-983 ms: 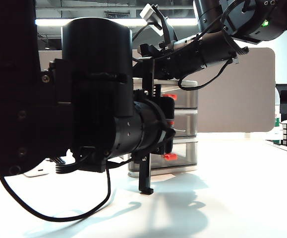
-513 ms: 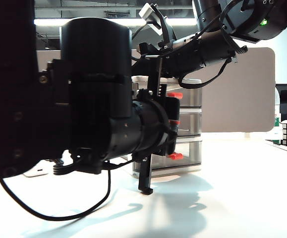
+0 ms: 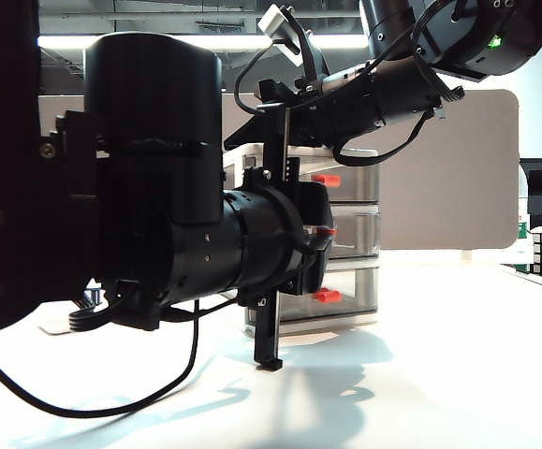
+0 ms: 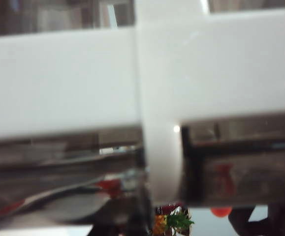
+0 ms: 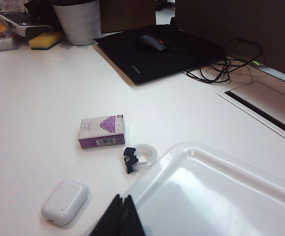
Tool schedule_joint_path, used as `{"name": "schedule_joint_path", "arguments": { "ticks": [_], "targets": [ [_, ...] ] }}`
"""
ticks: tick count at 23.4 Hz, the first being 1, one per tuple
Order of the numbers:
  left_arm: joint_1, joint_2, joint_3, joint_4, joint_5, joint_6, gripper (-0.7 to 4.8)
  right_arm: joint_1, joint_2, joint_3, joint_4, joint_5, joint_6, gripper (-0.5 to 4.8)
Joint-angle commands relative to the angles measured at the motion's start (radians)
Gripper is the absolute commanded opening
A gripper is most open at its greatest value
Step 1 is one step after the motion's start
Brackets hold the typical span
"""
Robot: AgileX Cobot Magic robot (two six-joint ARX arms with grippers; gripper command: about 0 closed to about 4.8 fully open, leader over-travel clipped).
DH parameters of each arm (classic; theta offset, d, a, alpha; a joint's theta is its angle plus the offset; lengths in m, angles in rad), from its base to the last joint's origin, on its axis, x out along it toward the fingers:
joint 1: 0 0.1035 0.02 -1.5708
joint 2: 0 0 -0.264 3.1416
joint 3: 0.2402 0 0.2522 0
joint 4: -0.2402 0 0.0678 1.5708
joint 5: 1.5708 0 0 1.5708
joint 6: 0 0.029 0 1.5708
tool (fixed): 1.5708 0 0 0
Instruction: Open the second layer of the drawer on the table, pick up the earphone case on the table and put it in, and finally close the drawer.
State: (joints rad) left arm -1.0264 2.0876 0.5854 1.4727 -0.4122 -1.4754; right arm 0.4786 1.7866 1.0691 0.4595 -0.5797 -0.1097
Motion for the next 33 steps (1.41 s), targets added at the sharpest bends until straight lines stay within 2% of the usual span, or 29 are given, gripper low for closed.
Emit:
{"name": "schedule_joint_path", "arguments": {
  "ticks": [1,4,12,21,22,24,28,31,33],
  "targets": [
    [-0.013,0.057,-0.048,-0.082,0.13,0.023,-0.06,0.0,0.02,-0.004,-0.092,0.02,0.011,-0.05],
    [-0.013,0.057,-0.048,-0.103,0.17,0.021,-0.06,0.0,0.02,-0.003,-0.092,0.02,0.011,-0.05],
    [-0.056,0.055,-0.052,-0.06,0.211,0.031,-0.06,0.0,0.02,-0.001,-0.109,0.021,0.011,-0.05],
    [-0.114,0.035,-0.051,-0.021,0.212,0.039,-0.06,0.0,0.02,0.001,-0.111,0.023,0.012,-0.05],
    [-0.121,0.026,-0.05,-0.021,0.21,0.053,-0.06,0.0,0.02,0.001,-0.112,0.023,0.012,-0.05],
    [-0.12,0.001,-0.044,-0.02,0.207,0.13,-0.06,0.0,0.02,0.001,-0.113,0.022,0.012,-0.05],
    [-0.124,-0.061,-0.045,-0.02,0.237,0.172,-0.06,0.0,0.02,0.001,-0.119,0.02,0.012,-0.05],
    [-0.166,-0.099,-0.045,-0.02,0.252,0.238,-0.06,0.0,0.02,0.001,-0.118,0.019,0.012,-0.05],
    [-0.193,-0.1,-0.046,-0.02,0.253,0.238,-0.06,0.0,0.02,0.001,-0.119,0.02,0.012,-0.05]
  ]
}}
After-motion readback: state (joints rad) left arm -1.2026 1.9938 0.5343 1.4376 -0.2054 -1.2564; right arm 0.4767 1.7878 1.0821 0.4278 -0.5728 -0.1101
